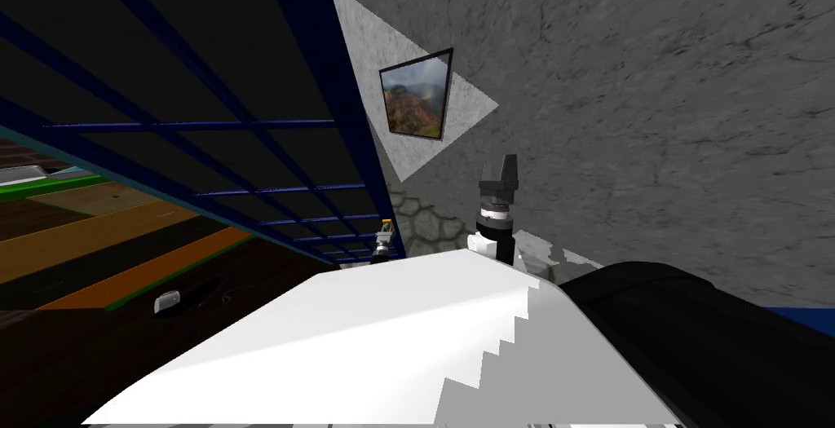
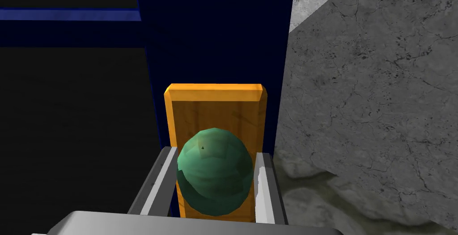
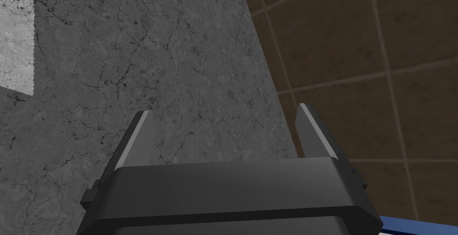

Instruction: Push the door open

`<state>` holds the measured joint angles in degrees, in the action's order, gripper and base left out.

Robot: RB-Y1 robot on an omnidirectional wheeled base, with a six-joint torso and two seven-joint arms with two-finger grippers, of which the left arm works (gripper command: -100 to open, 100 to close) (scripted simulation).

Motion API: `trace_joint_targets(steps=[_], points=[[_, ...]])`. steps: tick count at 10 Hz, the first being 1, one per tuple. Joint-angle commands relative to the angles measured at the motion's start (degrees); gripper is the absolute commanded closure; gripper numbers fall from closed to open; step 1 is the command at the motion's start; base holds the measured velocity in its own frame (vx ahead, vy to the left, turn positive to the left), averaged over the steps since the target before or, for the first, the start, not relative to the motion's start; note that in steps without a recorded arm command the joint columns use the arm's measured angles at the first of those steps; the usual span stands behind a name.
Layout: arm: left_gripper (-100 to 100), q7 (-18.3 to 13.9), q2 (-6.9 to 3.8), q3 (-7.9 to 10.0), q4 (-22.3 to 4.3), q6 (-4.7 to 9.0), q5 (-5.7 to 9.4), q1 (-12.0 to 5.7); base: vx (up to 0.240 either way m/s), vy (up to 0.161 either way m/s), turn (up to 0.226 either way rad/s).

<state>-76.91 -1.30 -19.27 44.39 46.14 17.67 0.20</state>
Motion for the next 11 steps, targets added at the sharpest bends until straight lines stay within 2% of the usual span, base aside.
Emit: trace_joint_targets(steps=[1,3,5,7,8,9,11], points=[[100,0.5,-0.7,1.04,1.6,-0.31,0.43,0.51,0.122,-0.079,0.028],[100,1.1,-0.24,2.74,1.4,0.08,1.25,0.38,0.166,-0.096,0.049],[100,1.6,0.65,3.94,1.2,0.35,1.82,0.3,0.199,-0.093,0.079],[100,2.1,2.34,5.22,1.0,0.64,2.44,0.2,0.172,-0.105,0.083],[100,2.0,1.91,4.66,1.1,0.2,2.18,0.47,0.093,-0.043,0.03],[100,2.4,0.64,5.89,1.1,0.45,2.83,0.32,0.123,-0.057,0.04],[100,2.7,-0.07,6.91,1.1,0.59,3.37,0.24,0.212,-0.103,0.065]])
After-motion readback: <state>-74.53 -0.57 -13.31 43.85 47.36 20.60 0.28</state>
